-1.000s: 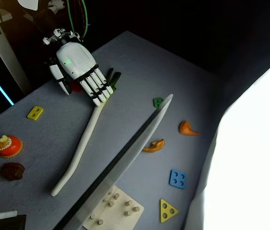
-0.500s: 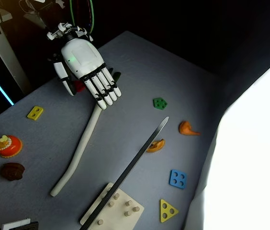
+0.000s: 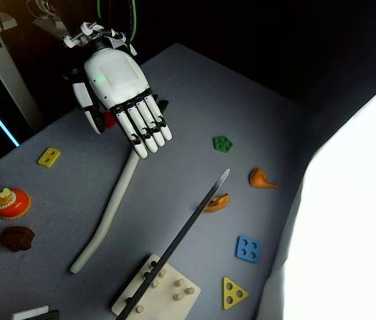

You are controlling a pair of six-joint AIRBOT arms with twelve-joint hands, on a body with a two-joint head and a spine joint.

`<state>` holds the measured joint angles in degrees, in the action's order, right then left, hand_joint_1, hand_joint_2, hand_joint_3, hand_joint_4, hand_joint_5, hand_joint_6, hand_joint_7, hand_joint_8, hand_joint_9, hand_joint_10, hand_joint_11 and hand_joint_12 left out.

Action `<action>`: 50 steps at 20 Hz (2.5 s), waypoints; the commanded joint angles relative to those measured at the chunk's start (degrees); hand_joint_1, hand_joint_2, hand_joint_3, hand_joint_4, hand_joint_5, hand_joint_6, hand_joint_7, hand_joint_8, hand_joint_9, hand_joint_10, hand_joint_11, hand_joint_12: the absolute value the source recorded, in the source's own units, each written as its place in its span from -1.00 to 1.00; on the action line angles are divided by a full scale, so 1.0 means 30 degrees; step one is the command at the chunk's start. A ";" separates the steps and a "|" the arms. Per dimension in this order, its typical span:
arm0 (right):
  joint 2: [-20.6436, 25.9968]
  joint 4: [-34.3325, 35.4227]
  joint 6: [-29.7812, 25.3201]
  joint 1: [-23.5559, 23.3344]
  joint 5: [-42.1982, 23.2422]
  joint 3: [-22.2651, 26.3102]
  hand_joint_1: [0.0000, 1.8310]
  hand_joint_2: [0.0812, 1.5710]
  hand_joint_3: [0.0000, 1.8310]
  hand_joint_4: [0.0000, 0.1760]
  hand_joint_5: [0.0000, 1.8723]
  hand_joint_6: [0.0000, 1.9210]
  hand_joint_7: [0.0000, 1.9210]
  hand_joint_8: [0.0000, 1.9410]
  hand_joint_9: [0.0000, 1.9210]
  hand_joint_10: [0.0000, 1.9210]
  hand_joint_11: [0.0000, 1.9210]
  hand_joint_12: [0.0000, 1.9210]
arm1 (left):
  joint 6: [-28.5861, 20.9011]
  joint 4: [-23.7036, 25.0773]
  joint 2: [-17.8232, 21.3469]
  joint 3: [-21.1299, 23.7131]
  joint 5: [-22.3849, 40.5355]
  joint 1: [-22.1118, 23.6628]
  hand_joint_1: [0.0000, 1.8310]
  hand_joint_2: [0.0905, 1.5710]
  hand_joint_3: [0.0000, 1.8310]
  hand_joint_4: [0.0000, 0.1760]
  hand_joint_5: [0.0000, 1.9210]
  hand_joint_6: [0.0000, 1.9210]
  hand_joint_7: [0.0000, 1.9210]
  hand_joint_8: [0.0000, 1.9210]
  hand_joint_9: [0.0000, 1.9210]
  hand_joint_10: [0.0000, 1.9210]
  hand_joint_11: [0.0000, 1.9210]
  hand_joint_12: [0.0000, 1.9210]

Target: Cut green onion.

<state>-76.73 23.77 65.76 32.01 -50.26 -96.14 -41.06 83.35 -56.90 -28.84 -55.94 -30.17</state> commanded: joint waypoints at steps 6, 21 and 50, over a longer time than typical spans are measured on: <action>-0.0577 -0.0270 -0.0433 0.0102 -0.2742 -0.1046 0.71 -0.02 -0.28 1.00 0.41 1.00 0.59 1.00 0.68 1.00 0.75 1.00 | 0.0086 0.1210 0.0080 0.0475 -0.0398 0.0602 -0.50 0.69 -1.00 -1.00 -0.97 -1.00 -1.00 -1.00 -1.00 -1.00 -1.00 -1.00; -0.1769 -0.0576 -0.1311 0.1137 -0.3661 -0.2475 0.68 0.00 -0.30 1.00 0.40 1.00 0.60 1.00 0.68 1.00 0.74 1.00 | 0.0814 0.1334 0.0074 0.0400 -0.0401 0.0994 -0.43 0.68 -1.00 -1.00 -0.97 -1.00 -1.00 -1.00 -1.00 -1.00 -1.00 -1.00; 0.0557 -0.3477 -0.3978 0.1941 -0.1717 -0.1144 -0.07 0.11 -1.00 -0.32 -1.00 -1.00 -1.00 -1.00 -1.00 -0.99 -1.00 -0.97 | 0.0812 0.1687 0.0301 0.0731 -0.0413 0.1089 -0.46 0.68 -1.00 -1.00 -0.98 -1.00 -1.00 -1.00 -1.00 -1.00 -1.00 -1.00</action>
<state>-75.16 12.36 54.02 38.15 -48.53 -98.54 -38.76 83.88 -56.21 -26.61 -56.01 -27.31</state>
